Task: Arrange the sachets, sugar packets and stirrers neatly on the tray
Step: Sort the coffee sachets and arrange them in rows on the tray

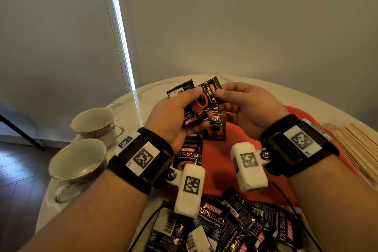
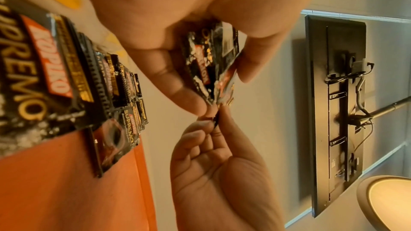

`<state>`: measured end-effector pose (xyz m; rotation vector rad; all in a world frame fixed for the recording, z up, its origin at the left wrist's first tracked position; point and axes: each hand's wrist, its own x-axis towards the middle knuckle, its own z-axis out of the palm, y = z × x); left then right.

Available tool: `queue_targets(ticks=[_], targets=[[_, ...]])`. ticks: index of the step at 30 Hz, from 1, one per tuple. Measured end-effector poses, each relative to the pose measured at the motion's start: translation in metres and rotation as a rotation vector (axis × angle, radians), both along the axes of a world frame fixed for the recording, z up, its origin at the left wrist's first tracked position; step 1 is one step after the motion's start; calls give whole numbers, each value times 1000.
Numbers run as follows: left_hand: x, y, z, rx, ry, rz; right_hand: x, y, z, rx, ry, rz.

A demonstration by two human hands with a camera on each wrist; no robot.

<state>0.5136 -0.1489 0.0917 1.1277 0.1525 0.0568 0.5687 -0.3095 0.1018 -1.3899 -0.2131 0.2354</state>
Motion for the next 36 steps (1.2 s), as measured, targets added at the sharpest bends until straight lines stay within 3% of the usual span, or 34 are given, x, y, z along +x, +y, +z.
queue_targets(ticks=[10,16,23,30,36], targets=[[-3,-4,-4,136,-138,-155,4,-3,6,344,108,-73],[4,1,-5,69,-97,44,5,0,3,266,-35,-118],[11,3,-2,-153,-33,203,3,3,4,235,-156,-108],[16,5,-9,-125,-28,242,-2,4,2,127,27,-18],[13,5,-5,-146,9,273,3,-11,-2,155,158,-217]])
